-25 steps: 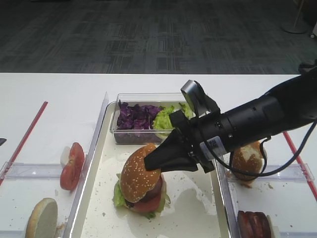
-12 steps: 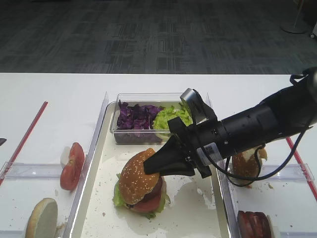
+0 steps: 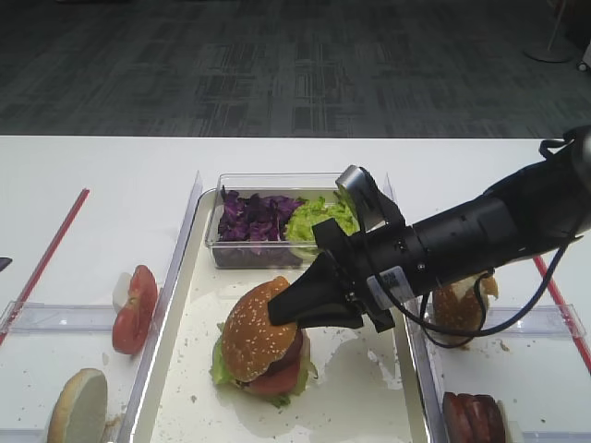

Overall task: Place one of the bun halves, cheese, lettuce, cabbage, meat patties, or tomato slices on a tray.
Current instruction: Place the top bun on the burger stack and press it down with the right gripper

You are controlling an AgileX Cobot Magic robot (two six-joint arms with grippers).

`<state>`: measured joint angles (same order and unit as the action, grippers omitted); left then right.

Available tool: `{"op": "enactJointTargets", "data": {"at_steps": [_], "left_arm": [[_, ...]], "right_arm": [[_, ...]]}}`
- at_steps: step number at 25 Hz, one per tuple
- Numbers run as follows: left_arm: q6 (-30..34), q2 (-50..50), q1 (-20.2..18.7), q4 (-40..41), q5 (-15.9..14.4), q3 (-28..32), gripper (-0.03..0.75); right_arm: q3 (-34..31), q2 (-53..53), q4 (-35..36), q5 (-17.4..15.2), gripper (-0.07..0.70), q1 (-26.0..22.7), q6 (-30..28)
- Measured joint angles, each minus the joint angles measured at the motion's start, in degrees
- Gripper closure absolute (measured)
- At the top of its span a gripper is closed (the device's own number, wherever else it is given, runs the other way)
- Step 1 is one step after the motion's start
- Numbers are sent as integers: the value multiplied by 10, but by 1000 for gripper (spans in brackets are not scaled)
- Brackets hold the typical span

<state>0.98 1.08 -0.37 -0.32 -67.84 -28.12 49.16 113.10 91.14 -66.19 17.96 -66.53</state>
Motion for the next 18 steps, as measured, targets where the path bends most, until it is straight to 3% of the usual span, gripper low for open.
{"op": "enactJointTargets", "data": {"at_steps": [18], "left_arm": [[0,0,0,0,0,0,224]], "right_arm": [[0,0,-7,0,528,0,11]]}}
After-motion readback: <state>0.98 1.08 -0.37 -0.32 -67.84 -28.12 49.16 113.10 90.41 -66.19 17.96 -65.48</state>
